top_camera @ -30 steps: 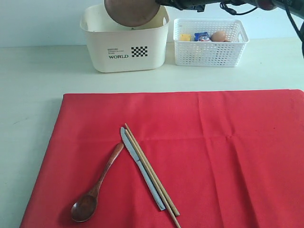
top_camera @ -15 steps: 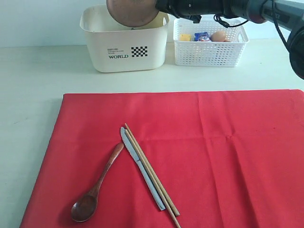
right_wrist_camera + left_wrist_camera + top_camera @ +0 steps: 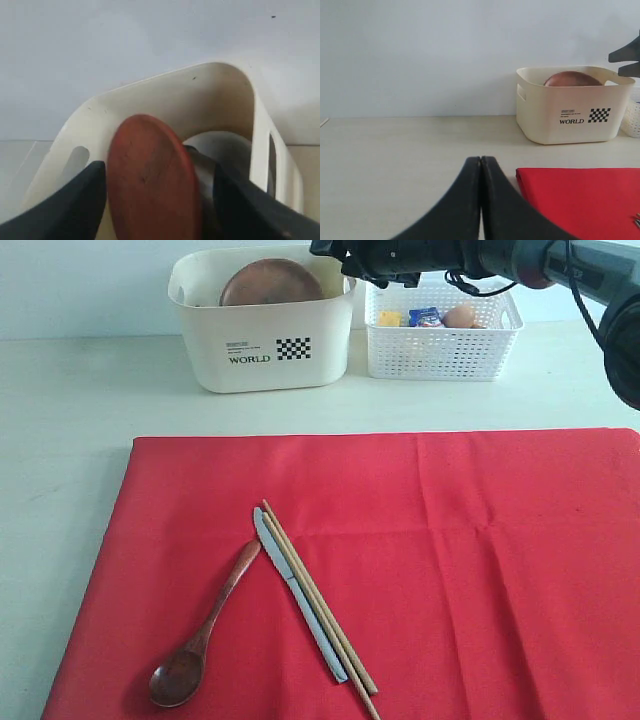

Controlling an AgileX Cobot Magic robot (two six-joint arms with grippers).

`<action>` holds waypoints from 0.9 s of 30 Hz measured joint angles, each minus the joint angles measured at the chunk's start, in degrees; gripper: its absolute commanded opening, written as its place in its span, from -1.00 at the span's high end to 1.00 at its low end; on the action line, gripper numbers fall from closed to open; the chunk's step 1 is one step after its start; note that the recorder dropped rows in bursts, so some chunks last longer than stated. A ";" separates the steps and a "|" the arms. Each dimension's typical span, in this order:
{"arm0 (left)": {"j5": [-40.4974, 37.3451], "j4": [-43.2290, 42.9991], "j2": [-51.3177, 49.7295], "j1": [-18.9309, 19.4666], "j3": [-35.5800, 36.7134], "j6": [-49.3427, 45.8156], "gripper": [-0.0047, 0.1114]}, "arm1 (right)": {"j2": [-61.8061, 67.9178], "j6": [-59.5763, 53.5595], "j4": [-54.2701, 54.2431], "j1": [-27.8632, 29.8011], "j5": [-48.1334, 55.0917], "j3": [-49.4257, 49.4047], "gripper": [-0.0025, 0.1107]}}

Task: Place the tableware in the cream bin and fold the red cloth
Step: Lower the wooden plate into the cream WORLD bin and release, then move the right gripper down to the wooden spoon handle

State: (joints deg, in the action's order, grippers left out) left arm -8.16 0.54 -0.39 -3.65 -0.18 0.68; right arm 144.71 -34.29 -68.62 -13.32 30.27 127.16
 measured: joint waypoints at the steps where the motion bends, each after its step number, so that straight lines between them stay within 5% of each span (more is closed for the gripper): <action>1: 0.00 0.00 0.00 0.00 0.00 0.00 0.90 | -0.25 0.00 0.82 0.00 0.88 0.00 -0.18; 7: 0.00 0.00 0.00 0.00 0.00 0.00 0.90 | -3.22 0.00 7.70 1.10 8.38 0.00 -0.10; 19: 0.00 0.00 0.00 0.00 0.00 0.00 0.90 | -10.63 10.54 27.13 4.29 25.25 0.00 0.92; 27: 0.00 0.00 0.00 0.00 0.00 0.00 0.90 | -16.94 19.39 42.62 2.29 35.70 -0.91 0.96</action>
State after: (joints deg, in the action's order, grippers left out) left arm -8.16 0.54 -0.39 -3.65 -0.18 0.68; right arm 127.77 -14.90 -26.00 -11.03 65.96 126.25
